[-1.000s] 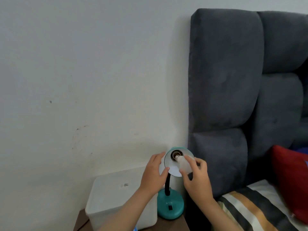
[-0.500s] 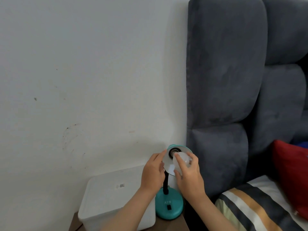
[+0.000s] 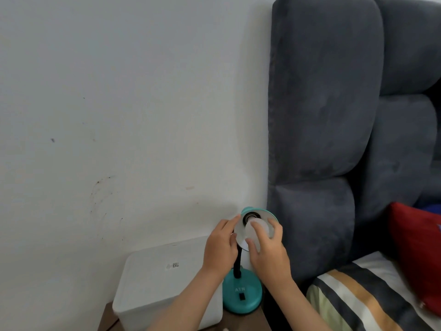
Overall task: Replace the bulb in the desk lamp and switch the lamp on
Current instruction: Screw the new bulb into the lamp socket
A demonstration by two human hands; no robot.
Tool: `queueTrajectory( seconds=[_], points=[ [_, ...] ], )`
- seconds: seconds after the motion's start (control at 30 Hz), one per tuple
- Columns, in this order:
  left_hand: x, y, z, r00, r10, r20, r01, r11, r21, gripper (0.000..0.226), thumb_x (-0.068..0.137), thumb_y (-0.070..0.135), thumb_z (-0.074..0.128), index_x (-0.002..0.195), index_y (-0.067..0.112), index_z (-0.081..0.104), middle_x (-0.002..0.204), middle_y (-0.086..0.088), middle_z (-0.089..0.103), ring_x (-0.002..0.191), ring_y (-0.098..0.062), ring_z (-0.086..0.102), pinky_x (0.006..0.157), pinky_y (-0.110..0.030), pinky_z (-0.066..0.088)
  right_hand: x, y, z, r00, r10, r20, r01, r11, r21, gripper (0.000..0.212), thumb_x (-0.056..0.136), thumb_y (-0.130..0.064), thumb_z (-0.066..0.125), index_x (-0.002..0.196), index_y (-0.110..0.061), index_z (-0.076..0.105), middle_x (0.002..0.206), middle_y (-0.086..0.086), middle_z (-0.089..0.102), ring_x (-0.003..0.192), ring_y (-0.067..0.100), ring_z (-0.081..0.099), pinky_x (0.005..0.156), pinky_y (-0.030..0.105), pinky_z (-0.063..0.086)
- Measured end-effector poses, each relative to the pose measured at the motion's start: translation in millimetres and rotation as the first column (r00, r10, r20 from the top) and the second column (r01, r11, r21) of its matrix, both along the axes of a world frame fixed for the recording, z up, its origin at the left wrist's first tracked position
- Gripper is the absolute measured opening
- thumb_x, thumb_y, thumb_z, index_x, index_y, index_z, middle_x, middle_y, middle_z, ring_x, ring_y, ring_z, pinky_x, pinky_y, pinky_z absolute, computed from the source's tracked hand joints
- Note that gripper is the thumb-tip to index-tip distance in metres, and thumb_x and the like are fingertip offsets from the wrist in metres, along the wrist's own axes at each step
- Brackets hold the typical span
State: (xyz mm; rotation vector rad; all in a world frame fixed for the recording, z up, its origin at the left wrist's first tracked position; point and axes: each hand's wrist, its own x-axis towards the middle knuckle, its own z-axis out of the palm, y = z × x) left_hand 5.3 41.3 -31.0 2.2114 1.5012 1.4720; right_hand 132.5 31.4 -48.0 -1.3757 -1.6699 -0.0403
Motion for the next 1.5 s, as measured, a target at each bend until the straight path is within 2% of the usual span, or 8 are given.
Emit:
queueTrajectory(
  seconds=[0.27, 0.47, 0.7, 0.9, 1.1, 1.3, 1.37, 1.5],
  points=[
    [0, 0, 2, 1.000, -0.011, 0.002, 0.011, 1.000, -0.016, 0.051, 0.083, -0.004, 0.053, 0.126, 0.023, 0.052, 0.096, 0.012, 0.052, 0.087, -0.010, 0.057, 0.082, -0.027, 0.052, 6, 4, 6, 0.981, -0.120, -0.154, 0.114, 0.993, -0.043, 0.047, 0.074, -0.033, 0.075, 0.103, -0.003, 0.055, 0.091, 0.017, 0.061, 0.063, 0.036, 0.065, 0.046, 0.030, 0.046],
    [0, 0, 2, 1.000, -0.005, 0.015, 0.005, 1.000, -0.026, 0.051, 0.083, -0.005, 0.052, 0.125, 0.024, 0.052, 0.099, 0.013, 0.052, 0.087, -0.009, 0.057, 0.081, -0.023, 0.050, 3, 2, -6, 0.997, 0.010, -0.079, -0.006, 0.999, 0.052, 0.041, 0.080, -0.021, 0.069, 0.118, -0.021, 0.053, 0.122, 0.012, 0.046, 0.074, 0.027, 0.066, 0.054, 0.030, 0.057],
    [0, -1, 1, 1.000, 0.001, 0.005, 0.000, 0.999, -0.035, 0.051, 0.082, -0.005, 0.051, 0.124, 0.025, 0.053, 0.097, 0.015, 0.050, 0.087, -0.007, 0.056, 0.079, -0.008, 0.043, 7, 3, 5, 0.957, -0.174, -0.230, 0.161, 0.984, -0.076, 0.046, 0.076, -0.041, 0.071, 0.094, -0.002, 0.055, 0.081, 0.015, 0.062, 0.065, 0.033, 0.063, 0.049, 0.027, 0.040],
    [0, -2, 1, 1.000, 0.001, 0.010, -0.001, 1.000, -0.026, 0.051, 0.083, -0.005, 0.051, 0.124, 0.026, 0.053, 0.098, 0.015, 0.051, 0.087, -0.006, 0.056, 0.080, -0.015, 0.047, -2, 0, -6, 0.982, 0.015, -0.188, -0.005, 0.998, 0.055, 0.039, 0.081, -0.024, 0.069, 0.117, -0.021, 0.056, 0.120, 0.011, 0.045, 0.072, 0.020, 0.064, 0.056, 0.029, 0.056],
    [0, -3, 1, 1.000, -0.002, 0.014, 0.002, 1.000, -0.023, 0.050, 0.083, -0.004, 0.050, 0.123, 0.025, 0.053, 0.099, 0.015, 0.050, 0.088, -0.005, 0.056, 0.082, -0.016, 0.047, 2, 2, 2, 0.941, -0.125, -0.315, 0.118, 0.992, -0.044, 0.046, 0.075, -0.037, 0.073, 0.101, -0.003, 0.057, 0.085, 0.016, 0.064, 0.067, 0.029, 0.063, 0.052, 0.027, 0.044],
    [2, -3, 1, 1.000, 0.002, 0.031, -0.001, 1.000, -0.014, 0.051, 0.083, -0.006, 0.050, 0.124, 0.024, 0.053, 0.100, 0.016, 0.050, 0.088, -0.003, 0.055, 0.081, -0.013, 0.046, -8, -1, -4, 0.963, 0.048, -0.265, -0.026, 0.996, 0.085, 0.043, 0.080, -0.018, 0.070, 0.120, -0.015, 0.055, 0.121, 0.011, 0.044, 0.074, 0.013, 0.058, 0.064, 0.017, 0.053],
    [1, -3, 1, 1.000, 0.000, 0.026, 0.000, 1.000, -0.014, 0.051, 0.083, -0.005, 0.050, 0.124, 0.024, 0.053, 0.100, 0.016, 0.050, 0.088, -0.003, 0.054, 0.081, -0.014, 0.046, -7, -1, -8, 0.957, 0.067, -0.282, -0.046, 0.996, 0.081, 0.047, 0.077, -0.013, 0.072, 0.120, -0.017, 0.055, 0.115, 0.009, 0.047, 0.073, 0.015, 0.060, 0.064, 0.009, 0.047],
    [1, -3, 1, 1.000, 0.000, 0.026, 0.000, 1.000, -0.021, 0.051, 0.082, -0.005, 0.049, 0.123, 0.024, 0.053, 0.100, 0.015, 0.050, 0.088, -0.004, 0.055, 0.082, -0.014, 0.046, -3, 2, -3, 0.921, -0.077, -0.382, 0.074, 0.997, -0.023, 0.043, 0.076, -0.034, 0.073, 0.105, -0.006, 0.055, 0.085, 0.011, 0.063, 0.062, 0.023, 0.064, 0.051, 0.021, 0.045]
  ],
)
